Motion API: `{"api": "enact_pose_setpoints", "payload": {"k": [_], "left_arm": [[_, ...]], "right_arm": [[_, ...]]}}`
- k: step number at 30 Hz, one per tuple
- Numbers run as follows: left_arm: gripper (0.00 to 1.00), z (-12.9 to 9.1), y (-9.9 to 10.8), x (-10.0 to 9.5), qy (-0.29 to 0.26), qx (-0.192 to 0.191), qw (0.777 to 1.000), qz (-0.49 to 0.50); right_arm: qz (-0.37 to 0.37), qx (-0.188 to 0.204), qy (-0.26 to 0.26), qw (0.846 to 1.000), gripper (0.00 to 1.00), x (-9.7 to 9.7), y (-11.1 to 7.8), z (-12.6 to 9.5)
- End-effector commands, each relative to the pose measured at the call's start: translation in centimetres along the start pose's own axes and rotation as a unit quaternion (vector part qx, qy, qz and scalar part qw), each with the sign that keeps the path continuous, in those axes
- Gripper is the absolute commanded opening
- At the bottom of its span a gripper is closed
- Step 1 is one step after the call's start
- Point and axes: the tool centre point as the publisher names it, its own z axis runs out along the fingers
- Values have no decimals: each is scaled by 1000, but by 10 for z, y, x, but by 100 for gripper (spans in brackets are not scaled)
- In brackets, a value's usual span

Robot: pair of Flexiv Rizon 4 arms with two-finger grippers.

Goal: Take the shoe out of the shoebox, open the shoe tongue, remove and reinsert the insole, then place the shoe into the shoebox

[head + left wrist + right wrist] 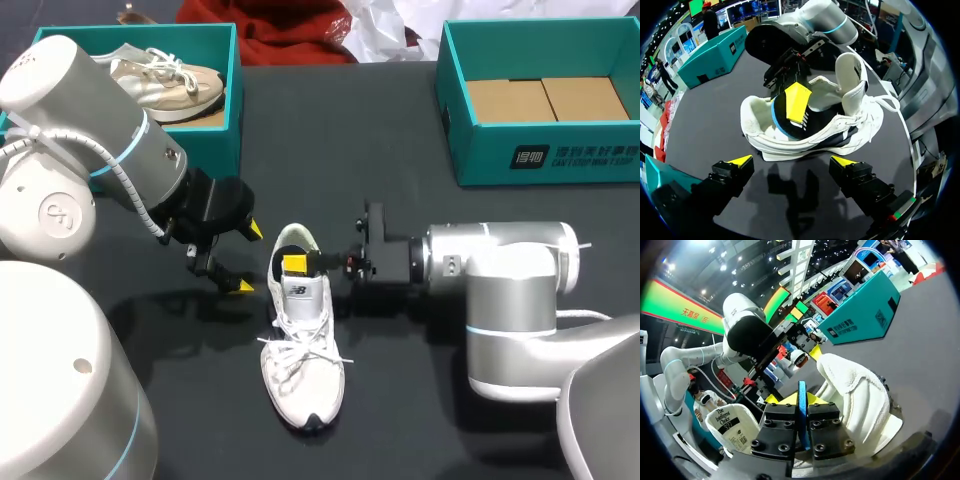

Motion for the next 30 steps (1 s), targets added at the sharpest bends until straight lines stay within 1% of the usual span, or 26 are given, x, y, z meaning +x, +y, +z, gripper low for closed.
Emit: {"api": "enact_pose_setpoints", "payload": {"k": [1,3,5,6,7,9,19,23,25,26,27,30], "left_arm": [[100,2,0,0,0,0,1000,0],[100,2,0,0,0,0,1000,0],[100,2,0,0,0,0,1000,0],[100,2,0,0,0,0,1000,0],[100,2,0,0,0,0,1000,0],[100,2,0,0,0,0,1000,0],[100,2,0,0,0,0,1000,0],[100,2,0,0,0,0,1000,0],[100,2,0,0,0,0,1000,0],[100,2,0,0,0,0,1000,0],[100,2,0,0,0,0,1000,0],[100,2,0,0,0,0,1000,0]], "right_arm": [[0,-9,-8,1000,0,8,-11,-2],[-3,-6,-9,1000,0,9,-8,-1],[-10,-1,-8,1000,25,11,-4,2],[-13,1,-7,1000,32,11,-2,3],[-15,2,-6,1000,37,12,-1,3],[-21,7,-5,1000,40,12,3,4],[-51,27,-2,998,38,14,23,9],[-58,30,-1,998,34,13,28,10],[-59,32,-1,998,24,11,30,11],[-59,32,-1,998,4,10,31,11],[-58,34,-1,998,0,8,31,11],[-49,34,0,998,0,3,30,12]]}}
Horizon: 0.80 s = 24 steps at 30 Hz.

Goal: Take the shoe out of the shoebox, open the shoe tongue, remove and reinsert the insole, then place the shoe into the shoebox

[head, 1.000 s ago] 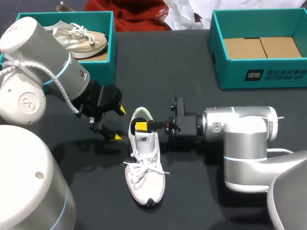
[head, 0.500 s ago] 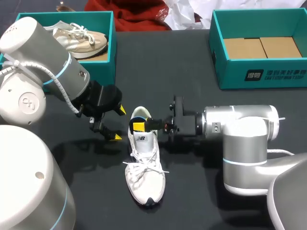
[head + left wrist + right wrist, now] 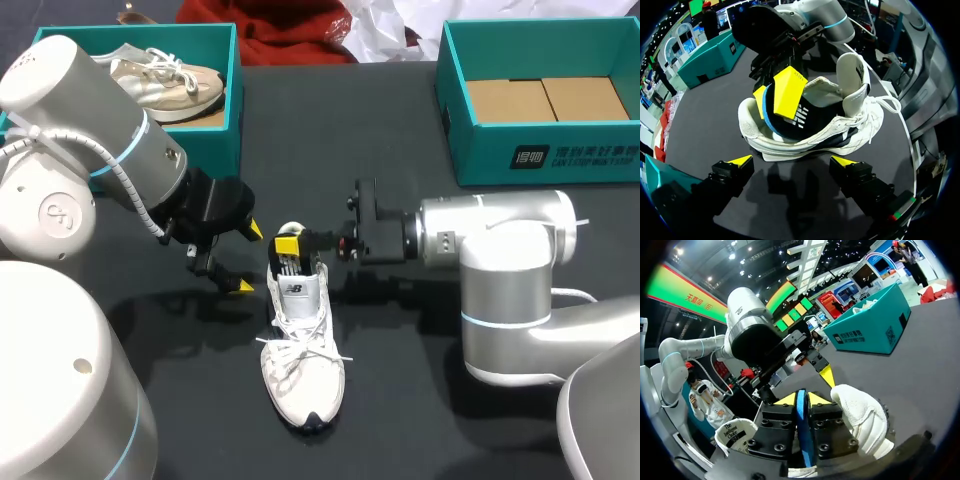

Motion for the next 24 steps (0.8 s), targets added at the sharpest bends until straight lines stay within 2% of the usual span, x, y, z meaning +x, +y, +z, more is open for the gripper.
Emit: {"api": "enact_pose_setpoints", "payload": {"k": [1,7,14,21,23,24], "left_arm": [[100,2,0,0,0,0,1000,0],[100,2,0,0,0,0,1000,0],[100,2,0,0,0,0,1000,0],[100,2,0,0,0,0,1000,0],[100,2,0,0,0,0,1000,0],[100,2,0,0,0,0,1000,0]], "right_arm": [[10,13,2,1000,0,-8,-1,4],[36,11,-3,999,0,-11,-16,4],[56,6,-12,998,0,-4,-32,1],[47,2,-21,999,0,3,-32,-2],[39,4,-23,999,25,5,-28,-3],[35,6,-24,999,33,6,-26,-3]]}}
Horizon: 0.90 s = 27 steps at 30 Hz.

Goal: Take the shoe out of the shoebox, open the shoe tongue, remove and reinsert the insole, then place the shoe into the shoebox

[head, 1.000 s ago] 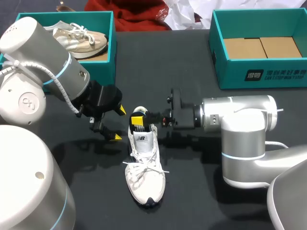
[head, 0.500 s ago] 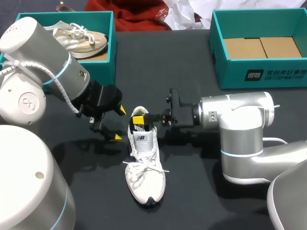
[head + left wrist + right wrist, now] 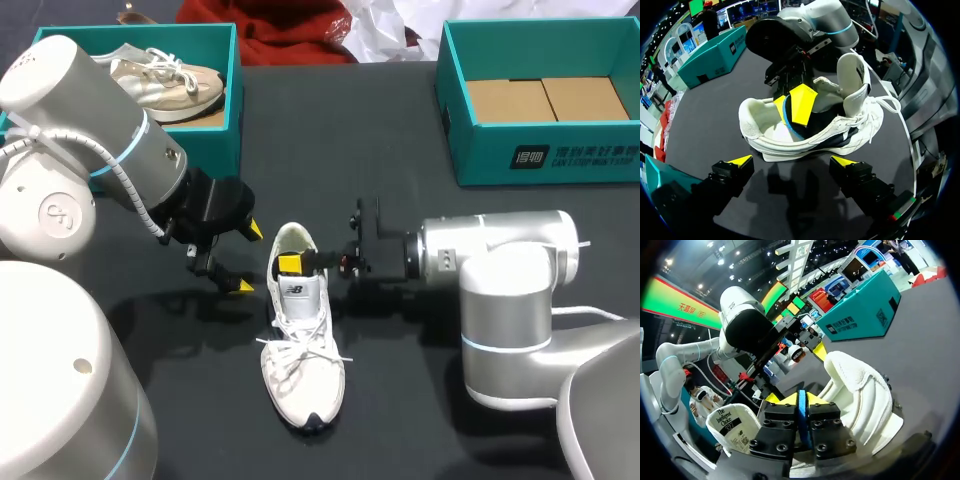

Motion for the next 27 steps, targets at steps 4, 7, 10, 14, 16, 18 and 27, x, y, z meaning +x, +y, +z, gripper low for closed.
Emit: {"api": "enact_pose_setpoints", "payload": {"k": [4,7,10,14,16,18,27], "left_arm": [[100,2,0,0,0,0,1000,0],[100,2,0,0,0,0,1000,0],[100,1,0,0,0,-1,1000,3],[100,-3,1,-1,0,1,1000,5],[100,-5,1,-2,0,2,1000,5],[100,-6,1,-3,-2,3,1000,5],[100,-15,1,-6,-10,3,1000,8]], "right_arm": [[-24,10,-10,1000,46,10,12,-2],[-37,16,-12,999,48,12,19,-2],[-46,22,-13,999,48,13,24,-1],[-53,31,-17,998,49,14,30,-2],[-56,35,-20,998,49,15,32,-3],[-59,39,-24,997,49,16,34,-5],[-63,60,-42,995,49,14,42,-13]]}}
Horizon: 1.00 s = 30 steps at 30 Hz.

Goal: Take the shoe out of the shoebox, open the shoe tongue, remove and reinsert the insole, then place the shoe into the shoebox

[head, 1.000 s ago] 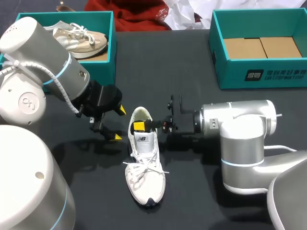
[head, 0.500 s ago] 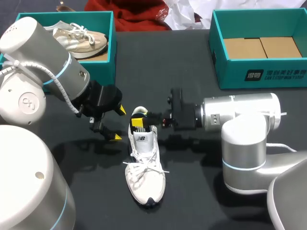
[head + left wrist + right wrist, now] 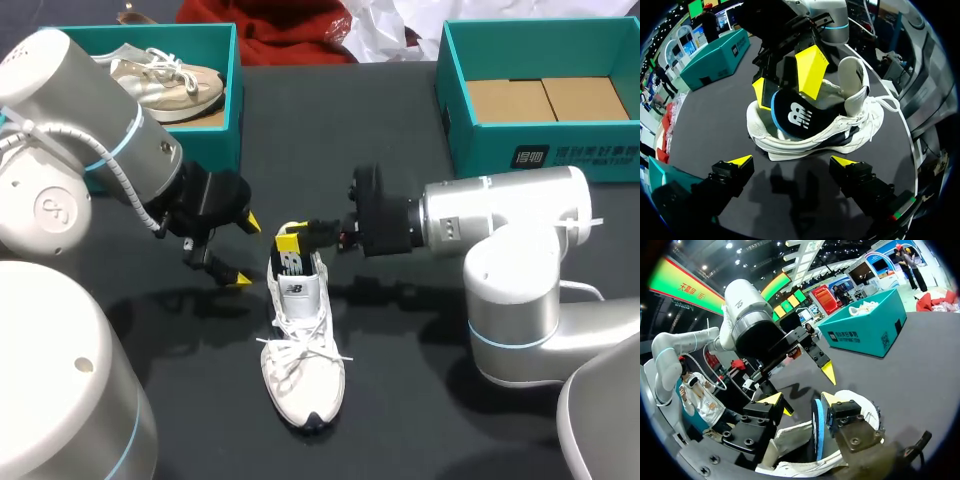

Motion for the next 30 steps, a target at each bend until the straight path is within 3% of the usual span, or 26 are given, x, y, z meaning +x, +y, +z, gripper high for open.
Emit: {"api": "enact_pose_setpoints", "payload": {"k": [1,15,24,30], "left_arm": [[100,-7,3,1,-2,0,1000,0],[100,-36,37,-10,-7,-16,999,-29],[100,-65,62,-20,-6,-15,999,-34],[100,-88,76,-26,-7,-17,999,-39]], "right_arm": [[2,29,-9,1000,49,0,6,-6],[20,66,-32,997,48,-18,17,-28],[43,110,-58,991,49,-30,32,-48],[76,167,-59,981,48,-42,42,-60]]}}
